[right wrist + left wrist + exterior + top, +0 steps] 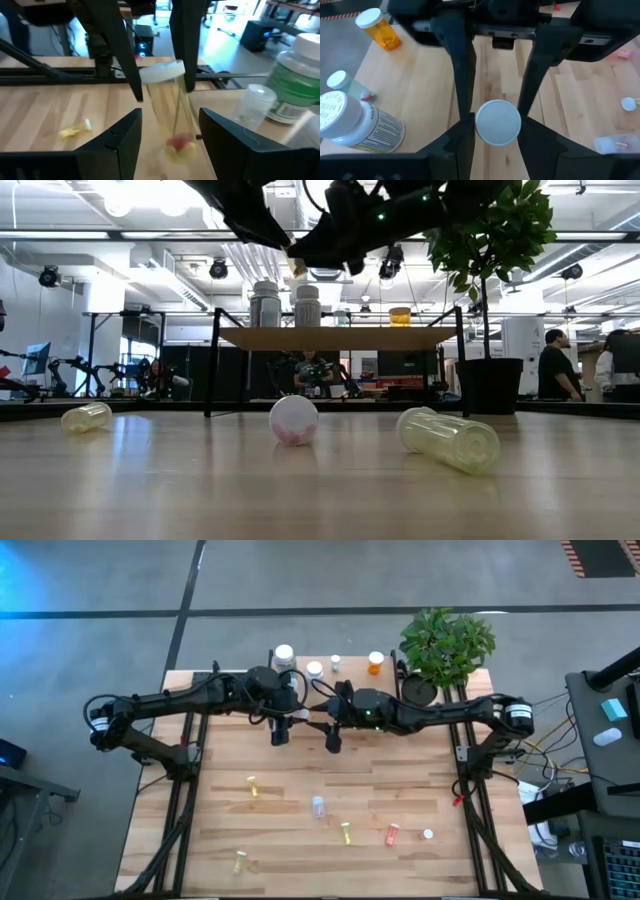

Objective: Pick and place medicine bottles onto shelf by color
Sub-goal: Put the yellow pill bottle on the shelf

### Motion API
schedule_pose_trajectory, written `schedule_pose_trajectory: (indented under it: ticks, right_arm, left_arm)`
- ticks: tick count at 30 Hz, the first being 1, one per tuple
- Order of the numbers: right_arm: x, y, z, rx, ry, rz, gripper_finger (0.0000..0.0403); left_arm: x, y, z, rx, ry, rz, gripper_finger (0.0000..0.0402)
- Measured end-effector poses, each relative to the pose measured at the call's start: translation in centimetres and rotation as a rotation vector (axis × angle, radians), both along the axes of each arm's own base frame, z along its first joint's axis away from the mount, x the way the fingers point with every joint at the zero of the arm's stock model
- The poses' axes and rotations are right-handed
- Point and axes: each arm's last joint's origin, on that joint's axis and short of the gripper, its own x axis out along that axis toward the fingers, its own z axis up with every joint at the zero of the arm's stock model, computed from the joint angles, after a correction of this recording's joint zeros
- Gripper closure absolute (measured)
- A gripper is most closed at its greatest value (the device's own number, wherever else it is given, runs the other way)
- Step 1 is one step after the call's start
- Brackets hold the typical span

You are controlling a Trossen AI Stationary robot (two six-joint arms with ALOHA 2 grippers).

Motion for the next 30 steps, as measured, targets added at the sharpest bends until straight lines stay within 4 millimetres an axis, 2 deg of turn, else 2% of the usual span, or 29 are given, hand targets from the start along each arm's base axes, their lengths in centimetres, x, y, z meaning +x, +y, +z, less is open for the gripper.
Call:
schedule_pose_trajectory:
  ticks: [5,13,16,22,30]
  right_arm:
    - [0.5,-0.2,-0.1,-0.007,0.008,0.011,0.0228]
    - [0.4,-0.2,-0.2,-0.018,0.03,0.014,0.0301]
    - [0.4,-0.2,-0.2,-0.018,0.034,0.014,0.0316]
    - [0.3,-0.2,-0.3,-0.019,0.036,0.007,0.0308]
    - [0.3,-0.2,-0.2,-0.02,0.027,-0.02,0.0306]
  left_arm:
    - [0.0,0.0,-0.1,-0.001,0.002,-0.001,0.0278]
    - [0.0,0.0,-0.1,0.0,0.002,-0.001,0.0278]
    - [0.0,0.0,0.0,-0.001,0.001,0.0,0.0278]
    - [-0.1,0.0,0.1,-0.002,-0.004,0.008,0.0274]
    - [-2.1,-0.3,2.3,0.063,-0.068,0.066,0.0219]
